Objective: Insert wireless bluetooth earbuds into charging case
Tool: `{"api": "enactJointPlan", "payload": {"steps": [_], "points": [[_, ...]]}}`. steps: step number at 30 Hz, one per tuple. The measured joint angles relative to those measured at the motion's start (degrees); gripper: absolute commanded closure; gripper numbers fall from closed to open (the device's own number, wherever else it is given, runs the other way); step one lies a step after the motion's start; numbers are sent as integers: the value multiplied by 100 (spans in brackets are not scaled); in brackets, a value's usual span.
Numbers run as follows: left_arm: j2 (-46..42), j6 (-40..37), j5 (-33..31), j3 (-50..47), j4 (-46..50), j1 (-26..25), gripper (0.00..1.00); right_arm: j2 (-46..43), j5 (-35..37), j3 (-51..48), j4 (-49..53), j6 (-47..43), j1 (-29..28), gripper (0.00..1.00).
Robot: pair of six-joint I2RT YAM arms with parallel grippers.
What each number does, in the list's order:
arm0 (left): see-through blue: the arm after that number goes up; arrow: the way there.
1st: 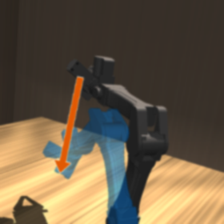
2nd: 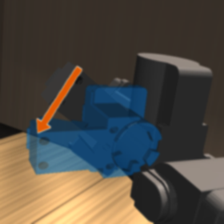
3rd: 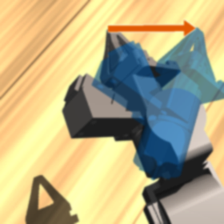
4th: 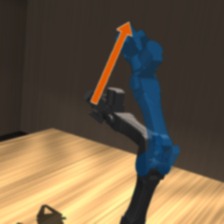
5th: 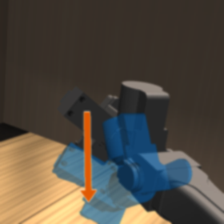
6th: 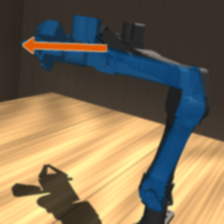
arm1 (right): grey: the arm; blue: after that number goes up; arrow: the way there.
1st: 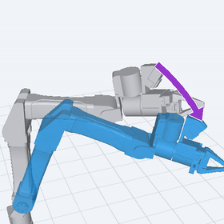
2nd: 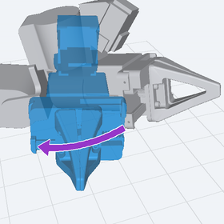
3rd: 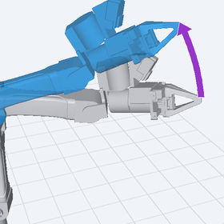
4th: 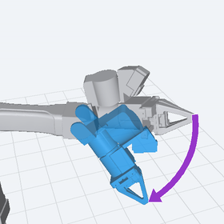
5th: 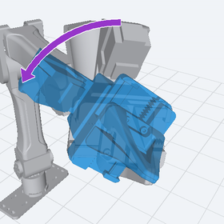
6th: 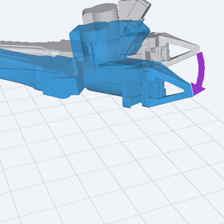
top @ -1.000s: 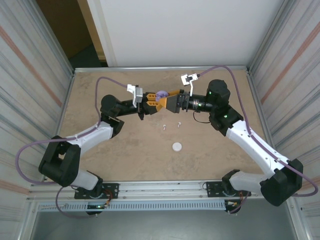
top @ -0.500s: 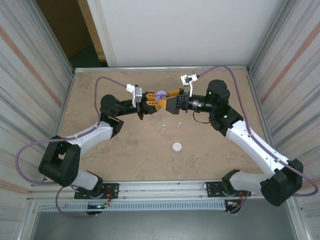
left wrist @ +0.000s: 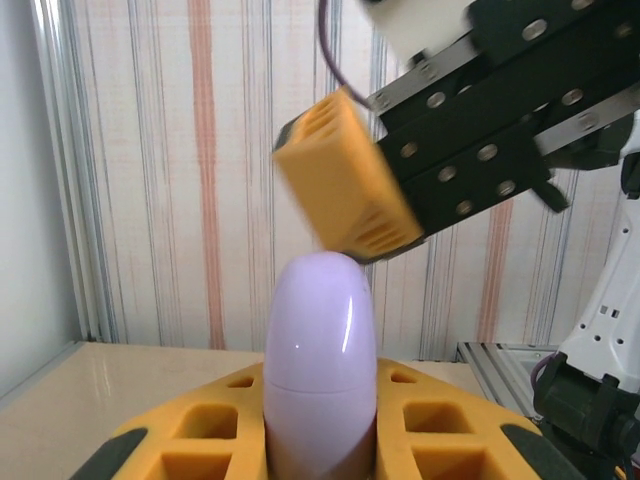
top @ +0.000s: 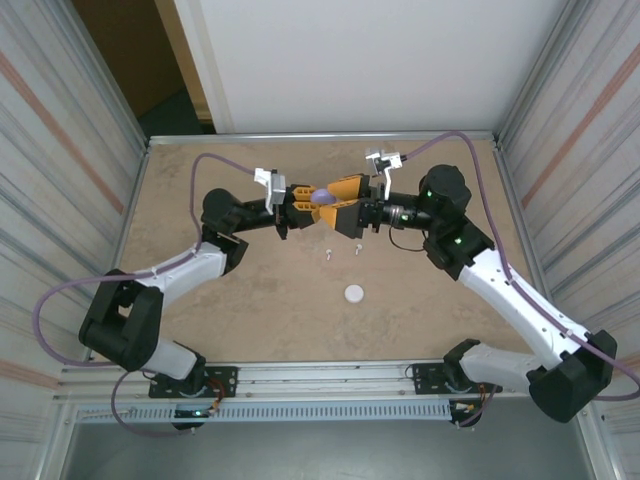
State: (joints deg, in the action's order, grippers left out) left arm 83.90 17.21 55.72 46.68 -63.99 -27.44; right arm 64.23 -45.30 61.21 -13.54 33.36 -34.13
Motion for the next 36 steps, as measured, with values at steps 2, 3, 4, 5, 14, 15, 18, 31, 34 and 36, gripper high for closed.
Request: {"api": "enactJointPlan", "payload": {"steps": [2,3,4,5,14,15,18,31,34,36], "points": [[20,0,-22,0,33,13,100,-46,-7,0,-9,-50,-15,1],[22,0,-31,0,37,13,100,-52,7,0,-2,-76,-15,1],[22,0,-44,0,66,13,100,-52,15,0,7,-94,-15,1],[22,-2,-55,0,83,13,100,-52,37,-4,22,-111,-15,1],[35,-105,-457,35,745,61,100,-404,581,-275,356,-304,22,1],[70,-118,-507,83,883,81,100,-479,664,-339,376,-302,66,1],[260,-162,-706,310,1298,111,100,-693,890,-562,376,-234,328,1],[1541,-236,-1370,2369,4809,299,100,-1113,2402,-1185,1961,63,1290,1],[1851,-197,-1438,2813,5508,308,100,-1102,2643,-1213,2221,57,1290,1],[2061,-168,-1495,3040,5947,308,100,-1102,2780,-1235,2361,48,1290,1]]}}
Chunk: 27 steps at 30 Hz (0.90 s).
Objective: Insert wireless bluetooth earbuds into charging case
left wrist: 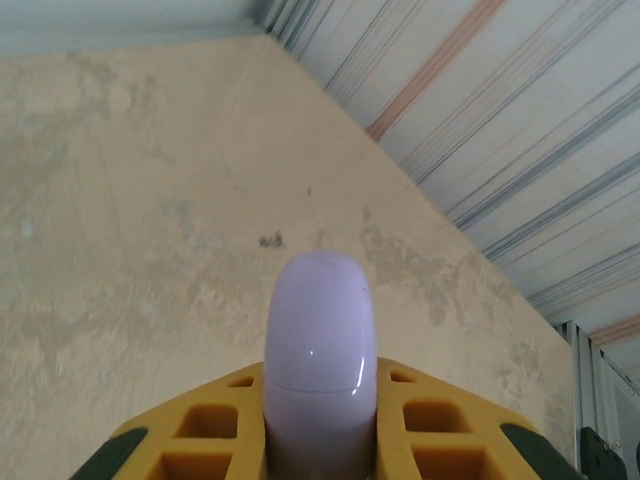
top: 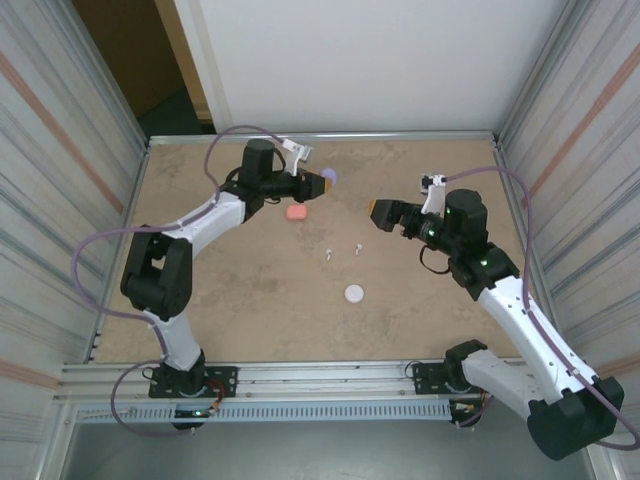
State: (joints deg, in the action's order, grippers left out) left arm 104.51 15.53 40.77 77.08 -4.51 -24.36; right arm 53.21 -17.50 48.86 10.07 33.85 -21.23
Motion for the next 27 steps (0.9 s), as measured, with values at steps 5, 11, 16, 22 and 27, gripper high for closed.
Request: {"api": "enactJointPlan", "payload": {"steps": [5,11,16,22,27], "points": [[472,83,-136,452,907,0,100,0,216,-4,175,-2,0,1],[1069,184,-151,870,1438,0,100,55,297,-4,269,-4,2,1],[1438,291,-151,1051,1635,-9,100,85,297,-20,332,-4,0,1],[1976,367,-278,1574,1893,-94,97,87,297,-28,332,-4,0,1],[2474,385,-428,2063,2260,-216,95,85,297,-31,332,-4,0,1]]}}
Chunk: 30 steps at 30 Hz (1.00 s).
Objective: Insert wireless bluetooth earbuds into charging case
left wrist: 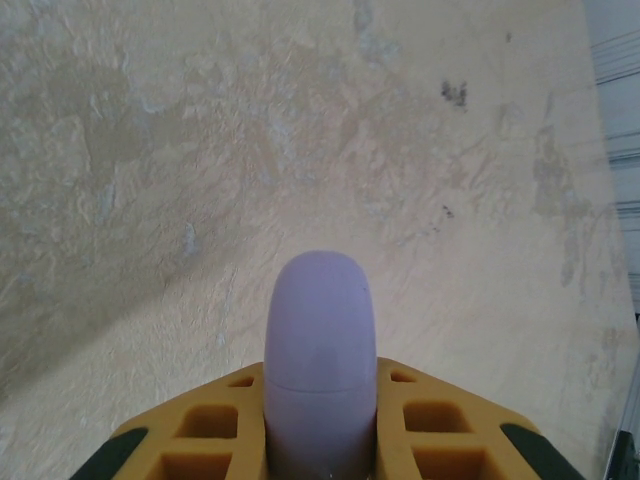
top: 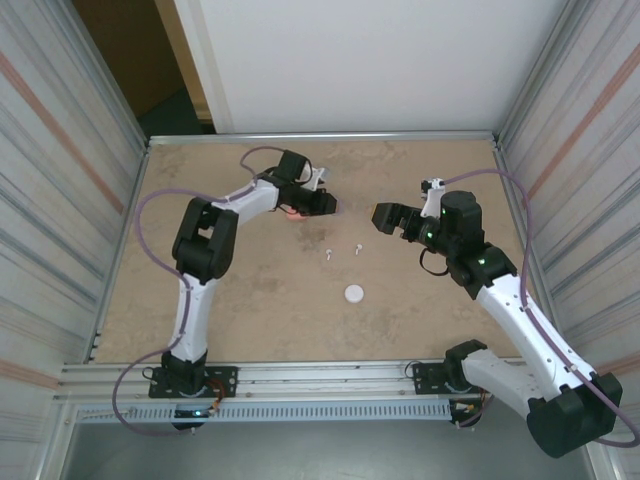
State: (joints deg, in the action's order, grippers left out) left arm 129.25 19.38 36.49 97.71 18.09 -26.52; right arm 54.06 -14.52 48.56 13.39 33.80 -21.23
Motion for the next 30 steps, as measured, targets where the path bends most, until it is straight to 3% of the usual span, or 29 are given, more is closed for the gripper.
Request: {"api": "enactJointPlan", "payload": {"steps": [10,23,30], "points": [[514,157,-52,398,184,-122,78,0,28,-4,129,-155,0,1],[533,214,-127,417,170,-98,54,-90,131,39,516,-326,17,1],[356,240,-170,162,24,-50,49,-184,177,249,732,-435,26,1]]}}
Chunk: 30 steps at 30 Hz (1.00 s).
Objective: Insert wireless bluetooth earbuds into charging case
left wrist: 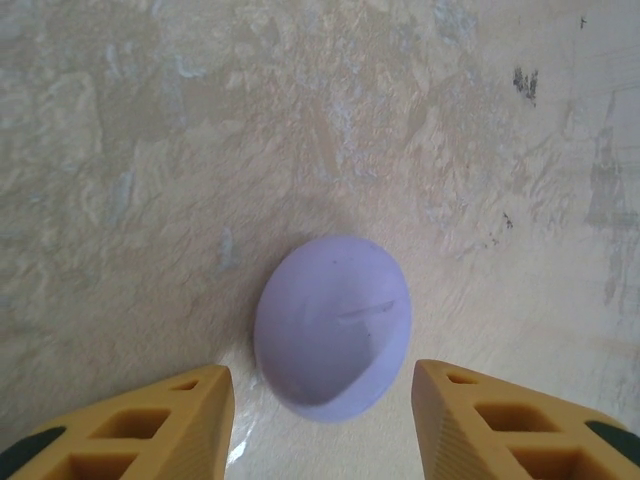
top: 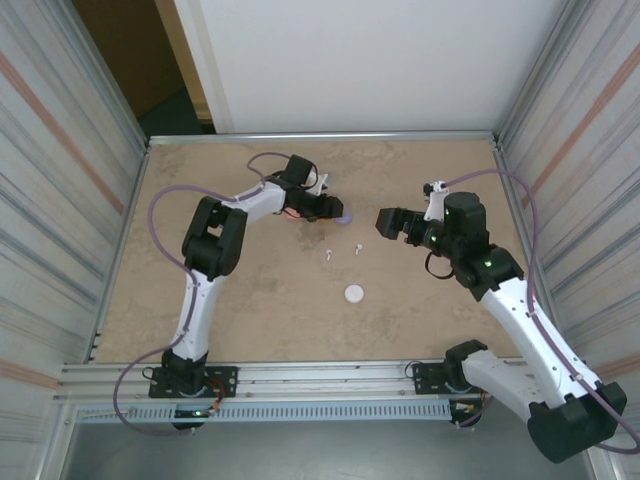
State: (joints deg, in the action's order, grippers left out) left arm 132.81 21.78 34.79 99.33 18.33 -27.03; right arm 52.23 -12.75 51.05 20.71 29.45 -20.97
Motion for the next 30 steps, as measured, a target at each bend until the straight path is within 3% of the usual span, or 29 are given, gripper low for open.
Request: {"api": "enactJointPlan", "payload": {"steps": [4,8,12,20,30], "points": [[-177,42,13,-249,-140,50,49,-15,107,177,291,-7,-4,0],[-603,120,61,-669,-404,85,48,37,295,417,822,7,-157,7],[-1421,247,92,-1294,-953,120,47,286,745,656,1449,83,-758,12],[-2782,400,-101,-2210,-1891,315,46,1515,1453,791,2553,595,-2048,15],[-3156,422,-413,-2741,-2205,385,43,3112,1888,988,2824,754,-2828,16]]}}
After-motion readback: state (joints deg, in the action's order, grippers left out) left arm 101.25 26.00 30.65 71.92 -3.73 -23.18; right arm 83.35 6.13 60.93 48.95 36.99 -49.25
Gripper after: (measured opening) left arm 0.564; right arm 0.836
